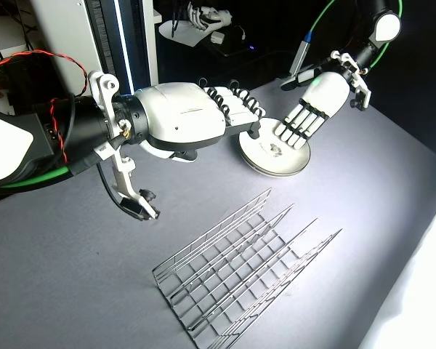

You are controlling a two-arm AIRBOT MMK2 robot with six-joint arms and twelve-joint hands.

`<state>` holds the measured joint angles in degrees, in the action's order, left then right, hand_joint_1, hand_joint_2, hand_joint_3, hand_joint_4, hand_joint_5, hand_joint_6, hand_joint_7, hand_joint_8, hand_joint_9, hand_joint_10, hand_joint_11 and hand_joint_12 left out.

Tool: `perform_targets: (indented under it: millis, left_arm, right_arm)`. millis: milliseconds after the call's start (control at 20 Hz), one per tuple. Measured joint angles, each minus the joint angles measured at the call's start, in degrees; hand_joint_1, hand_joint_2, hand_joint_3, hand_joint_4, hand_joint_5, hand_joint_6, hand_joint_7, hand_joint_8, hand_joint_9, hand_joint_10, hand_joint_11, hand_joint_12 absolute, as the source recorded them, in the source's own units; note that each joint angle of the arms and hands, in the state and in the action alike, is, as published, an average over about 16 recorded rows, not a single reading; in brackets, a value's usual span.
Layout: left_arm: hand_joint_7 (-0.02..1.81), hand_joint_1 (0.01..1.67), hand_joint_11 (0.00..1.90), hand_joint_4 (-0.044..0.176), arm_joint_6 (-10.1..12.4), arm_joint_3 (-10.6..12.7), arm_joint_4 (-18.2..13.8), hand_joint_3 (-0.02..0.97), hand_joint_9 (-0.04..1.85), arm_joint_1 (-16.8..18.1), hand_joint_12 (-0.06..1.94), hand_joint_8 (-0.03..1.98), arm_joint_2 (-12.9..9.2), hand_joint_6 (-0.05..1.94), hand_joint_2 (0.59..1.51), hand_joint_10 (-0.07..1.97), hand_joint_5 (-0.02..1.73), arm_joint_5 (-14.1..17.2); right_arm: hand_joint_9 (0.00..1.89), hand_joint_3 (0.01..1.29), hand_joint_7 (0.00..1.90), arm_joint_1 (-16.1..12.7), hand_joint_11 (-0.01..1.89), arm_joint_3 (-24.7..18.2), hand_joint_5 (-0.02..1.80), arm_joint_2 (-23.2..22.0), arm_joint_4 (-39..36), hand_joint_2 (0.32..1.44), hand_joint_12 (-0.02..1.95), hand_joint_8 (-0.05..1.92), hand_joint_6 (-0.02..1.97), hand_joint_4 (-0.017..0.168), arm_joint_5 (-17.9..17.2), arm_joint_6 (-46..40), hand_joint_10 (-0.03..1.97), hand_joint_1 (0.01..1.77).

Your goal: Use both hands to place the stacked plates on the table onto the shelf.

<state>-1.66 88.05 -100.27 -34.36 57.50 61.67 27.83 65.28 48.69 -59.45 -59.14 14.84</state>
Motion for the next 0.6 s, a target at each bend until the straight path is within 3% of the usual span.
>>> perform_targets:
  millis: [600]
  left_arm:
    - [-0.01,0.01,0.01,-0.006,-0.3,-4.1,0.1,0.011,0.01,1.3,0.01,-0.02,2.1,-0.02,0.888,0.00,-0.01,-2.6]
  right_arm:
    - [0.18,0.02,0.12,1.8,0.02,0.1,0.11,3.2,-2.7,1.04,0.92,0.01,0.02,0.002,2.7,0.0,0.01,1.45]
